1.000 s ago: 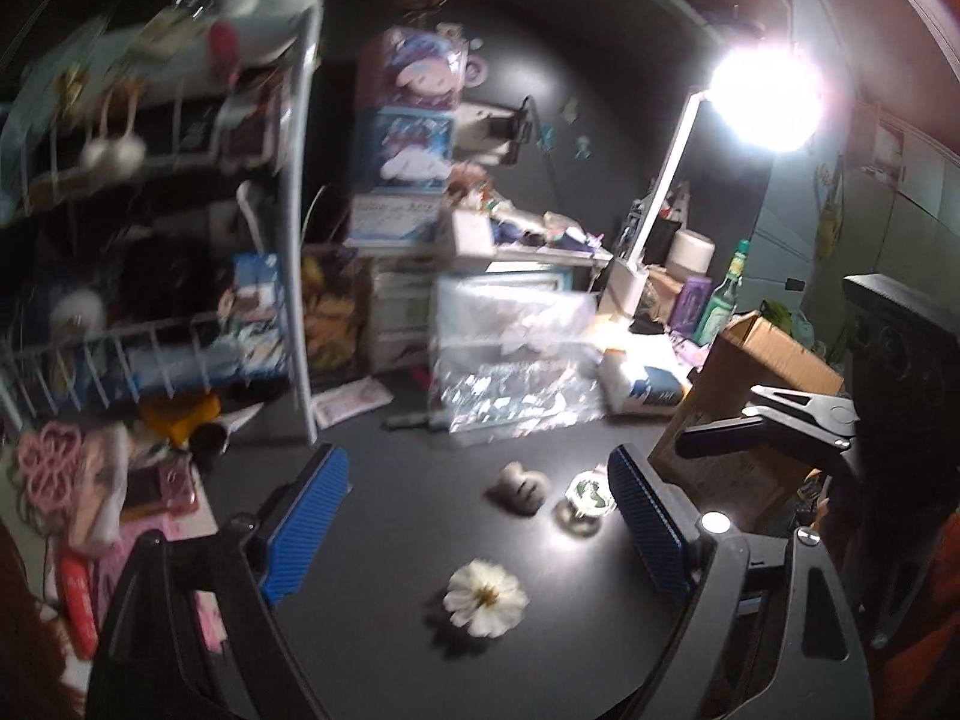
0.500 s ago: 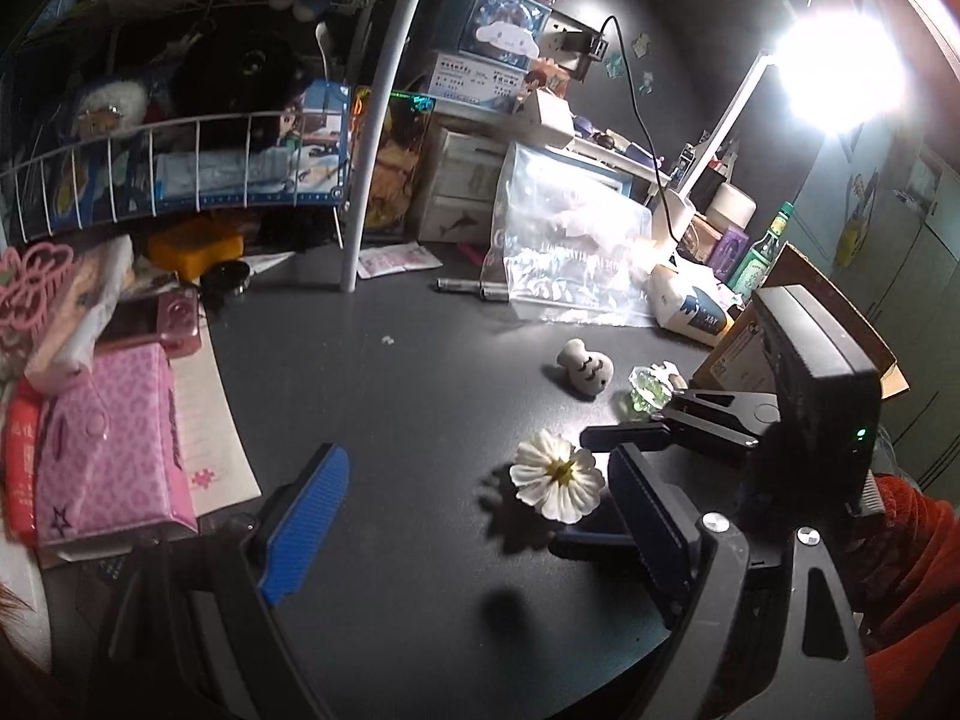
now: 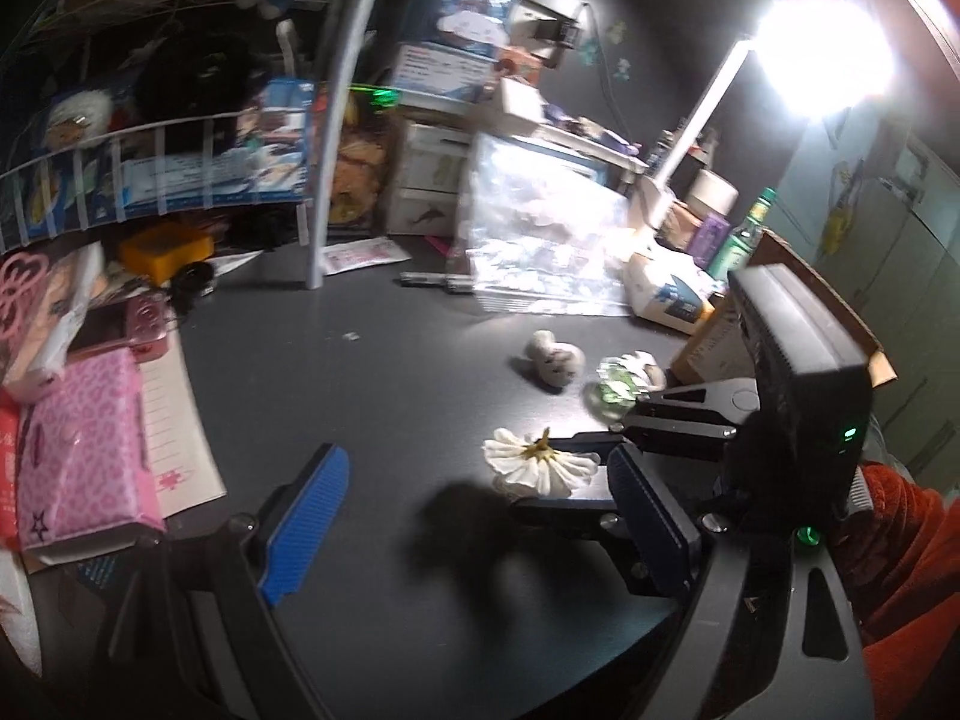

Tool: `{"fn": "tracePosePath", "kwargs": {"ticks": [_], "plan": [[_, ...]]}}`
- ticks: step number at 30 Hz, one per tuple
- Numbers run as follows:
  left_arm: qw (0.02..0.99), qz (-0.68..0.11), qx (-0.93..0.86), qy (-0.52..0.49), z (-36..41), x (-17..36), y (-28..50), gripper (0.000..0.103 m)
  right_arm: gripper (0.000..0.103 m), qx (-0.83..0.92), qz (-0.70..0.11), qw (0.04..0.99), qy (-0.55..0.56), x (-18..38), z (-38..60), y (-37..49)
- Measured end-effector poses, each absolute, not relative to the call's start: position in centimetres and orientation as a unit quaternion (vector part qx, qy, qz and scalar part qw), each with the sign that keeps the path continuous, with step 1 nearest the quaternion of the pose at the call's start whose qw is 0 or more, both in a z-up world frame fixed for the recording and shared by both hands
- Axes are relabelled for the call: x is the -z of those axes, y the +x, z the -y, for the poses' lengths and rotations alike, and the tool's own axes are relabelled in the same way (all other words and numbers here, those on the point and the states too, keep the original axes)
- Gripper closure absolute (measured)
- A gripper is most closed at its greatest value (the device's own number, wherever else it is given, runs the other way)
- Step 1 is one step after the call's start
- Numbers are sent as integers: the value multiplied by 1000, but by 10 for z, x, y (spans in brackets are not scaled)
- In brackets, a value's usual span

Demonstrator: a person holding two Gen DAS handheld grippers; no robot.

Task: Organize objects
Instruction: 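Close the left gripper on the flower while the right gripper releases it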

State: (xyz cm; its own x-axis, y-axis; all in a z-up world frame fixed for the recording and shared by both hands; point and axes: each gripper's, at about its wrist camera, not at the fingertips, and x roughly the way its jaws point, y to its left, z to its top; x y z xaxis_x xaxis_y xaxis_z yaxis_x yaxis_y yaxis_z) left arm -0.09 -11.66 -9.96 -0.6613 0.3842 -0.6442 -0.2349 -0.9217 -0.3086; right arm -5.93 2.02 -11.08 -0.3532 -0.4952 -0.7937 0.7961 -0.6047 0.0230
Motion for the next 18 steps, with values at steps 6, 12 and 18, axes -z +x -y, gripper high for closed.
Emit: {"fn": "tracePosePath", "kwargs": {"ticks": [6, 12, 18], "plan": [[238, 103, -896, -361, 88, 76, -3, 31, 74, 810, -179, 424, 363, 69, -32, -37], [286, 93, -893, -334, 55, 37, -6, 55, 74, 833, -178, 418, 315, 17, -57, -17], [328, 65, -888, -315, 14, 2, -16, 69, 74, 859, -188, 386, 279, -20, -95, -7]]}}
